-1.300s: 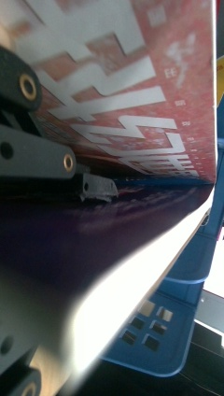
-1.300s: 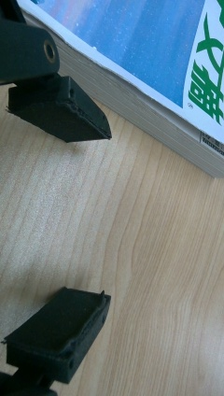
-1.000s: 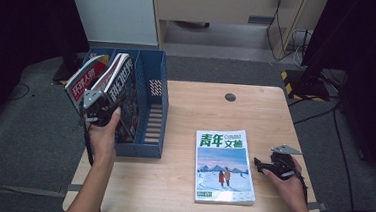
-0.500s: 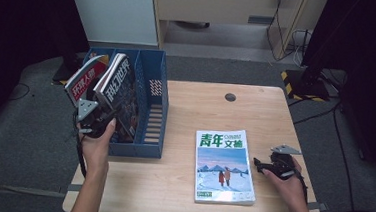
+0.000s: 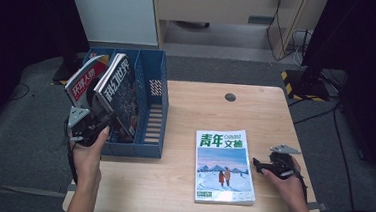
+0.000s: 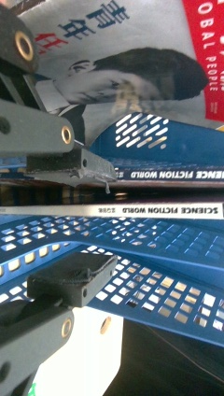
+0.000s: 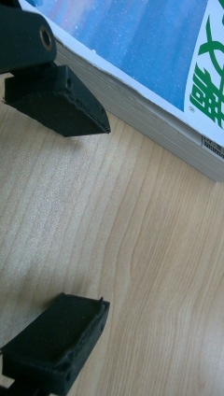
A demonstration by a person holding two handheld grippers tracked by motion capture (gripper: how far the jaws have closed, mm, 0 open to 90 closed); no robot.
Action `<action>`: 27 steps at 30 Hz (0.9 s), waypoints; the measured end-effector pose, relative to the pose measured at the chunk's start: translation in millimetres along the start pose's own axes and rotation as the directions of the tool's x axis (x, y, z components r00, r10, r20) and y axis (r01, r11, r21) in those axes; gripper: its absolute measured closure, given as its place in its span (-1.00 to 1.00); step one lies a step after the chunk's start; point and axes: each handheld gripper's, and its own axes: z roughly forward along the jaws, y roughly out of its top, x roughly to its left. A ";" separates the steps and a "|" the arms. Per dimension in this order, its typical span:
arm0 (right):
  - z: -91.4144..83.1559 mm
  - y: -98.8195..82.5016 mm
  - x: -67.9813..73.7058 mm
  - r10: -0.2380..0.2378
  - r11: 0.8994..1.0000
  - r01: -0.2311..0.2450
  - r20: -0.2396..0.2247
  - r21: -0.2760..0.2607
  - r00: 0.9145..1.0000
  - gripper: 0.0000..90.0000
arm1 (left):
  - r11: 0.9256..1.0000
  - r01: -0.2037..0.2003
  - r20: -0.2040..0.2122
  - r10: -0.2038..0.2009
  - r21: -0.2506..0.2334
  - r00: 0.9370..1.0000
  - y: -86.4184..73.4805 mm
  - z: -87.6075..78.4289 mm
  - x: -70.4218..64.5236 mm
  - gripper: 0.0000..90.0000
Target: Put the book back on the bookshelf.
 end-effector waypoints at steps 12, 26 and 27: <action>-1.2 0.1 0.3 0.011 1.000 -0.011 0.006 0.009 1.000 -0.73 | 1.000 0.013 0.002 -0.013 -0.007 1.000 3.4 -11.0 -10.6 0.08; -13.7 8.1 0.6 0.010 0.999 -0.011 -0.005 -0.053 1.000 -0.62 | 0.996 -0.070 0.072 0.066 0.051 0.995 0.3 1.1 -47.9 -0.08; -14.1 8.6 1.2 0.011 0.998 -0.012 -0.003 -0.058 1.000 -0.61 | 0.996 -0.074 0.078 0.069 0.055 0.995 -0.2 2.0 -49.5 -0.09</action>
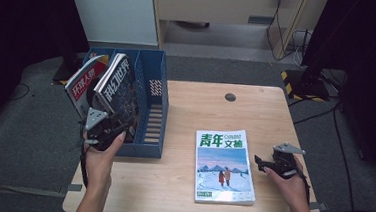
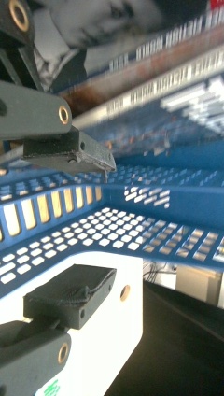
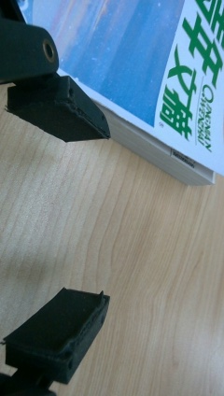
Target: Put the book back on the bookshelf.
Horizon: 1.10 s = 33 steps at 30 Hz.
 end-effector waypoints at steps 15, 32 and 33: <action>-2.3 5.0 8.3 -0.010 1.000 0.010 -0.030 -0.021 0.999 -0.48 | 0.998 -0.011 0.093 0.006 0.060 0.996 -7.6 15.8 -3.4 -0.21; -4.1 8.5 14.9 -0.032 0.999 0.030 -0.057 -0.034 0.998 -0.60 | 0.996 -0.036 0.148 0.023 0.082 0.989 -11.1 25.8 -9.9 -0.61; -4.2 8.5 15.6 -0.028 0.999 0.026 -0.059 -0.034 0.998 -0.61 | 0.996 -0.042 0.142 0.030 0.078 0.989 -10.9 25.8 -11.4 -0.66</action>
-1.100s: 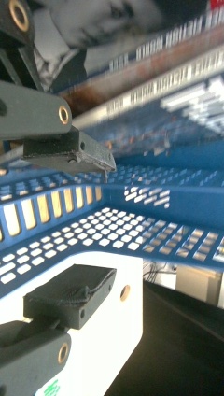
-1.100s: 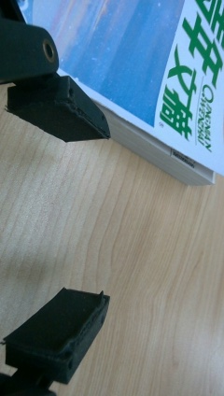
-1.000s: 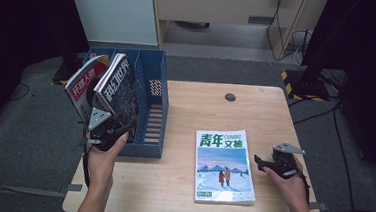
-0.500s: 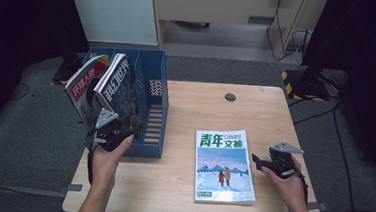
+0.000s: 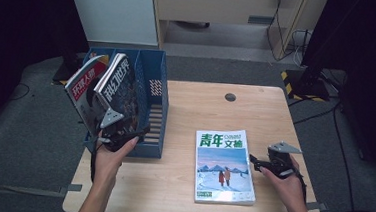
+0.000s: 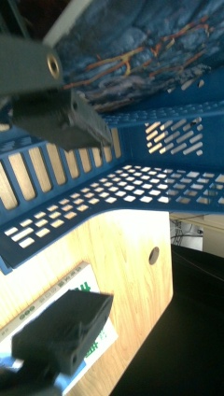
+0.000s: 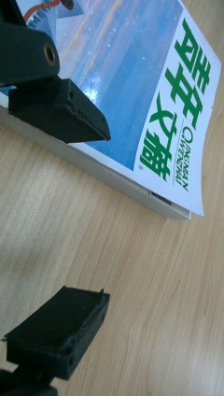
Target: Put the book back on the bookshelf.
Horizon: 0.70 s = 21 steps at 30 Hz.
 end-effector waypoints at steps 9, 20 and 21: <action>0.7 2.0 2.9 0.006 1.000 -0.007 -0.025 -0.009 1.000 -0.75 | 1.000 -0.026 0.032 0.026 0.004 0.999 1.1 3.8 -11.2 -0.75; 5.0 3.6 14.3 -0.002 1.000 0.002 -0.071 -0.003 0.997 -0.83 | 0.994 -0.099 0.093 0.094 0.055 0.991 -2.1 18.2 -39.8 -0.77; 5.3 3.7 15.0 -0.010 1.000 0.010 -0.077 0.001 0.997 -0.84 | 0.993 -0.103 0.096 0.097 0.058 0.991 -2.6 19.4 -42.3 -0.78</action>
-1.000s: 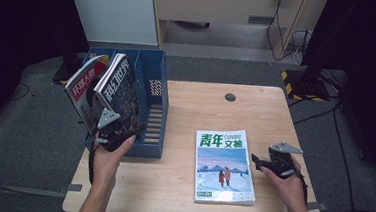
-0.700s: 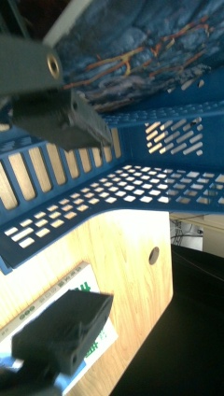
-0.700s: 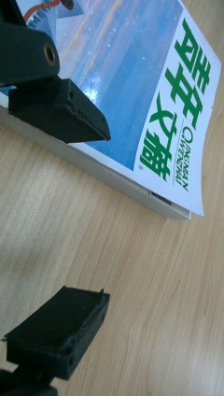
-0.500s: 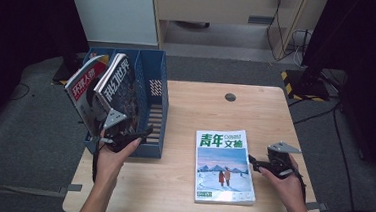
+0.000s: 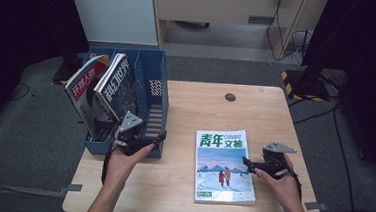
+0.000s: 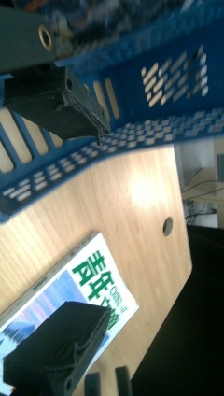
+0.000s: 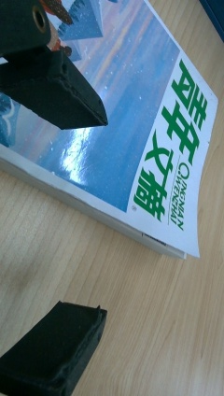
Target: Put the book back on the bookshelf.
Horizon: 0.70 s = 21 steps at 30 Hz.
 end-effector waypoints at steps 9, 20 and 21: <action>2.0 0.7 4.4 -0.001 1.000 0.001 -0.019 -0.004 1.000 -0.85 | 0.996 -0.061 0.047 0.058 0.064 0.997 -4.5 18.3 -24.2 -0.79; 3.0 1.6 8.7 -0.008 1.000 0.008 -0.035 0.000 0.999 -0.82 | 0.981 -0.132 0.134 0.113 0.141 0.984 -10.5 47.8 -63.8 -0.77; 2.6 2.1 9.3 -0.005 1.000 0.005 -0.037 0.000 0.999 -0.82 | 0.980 -0.138 0.138 0.118 0.145 0.983 -10.9 50.4 -66.6 -0.77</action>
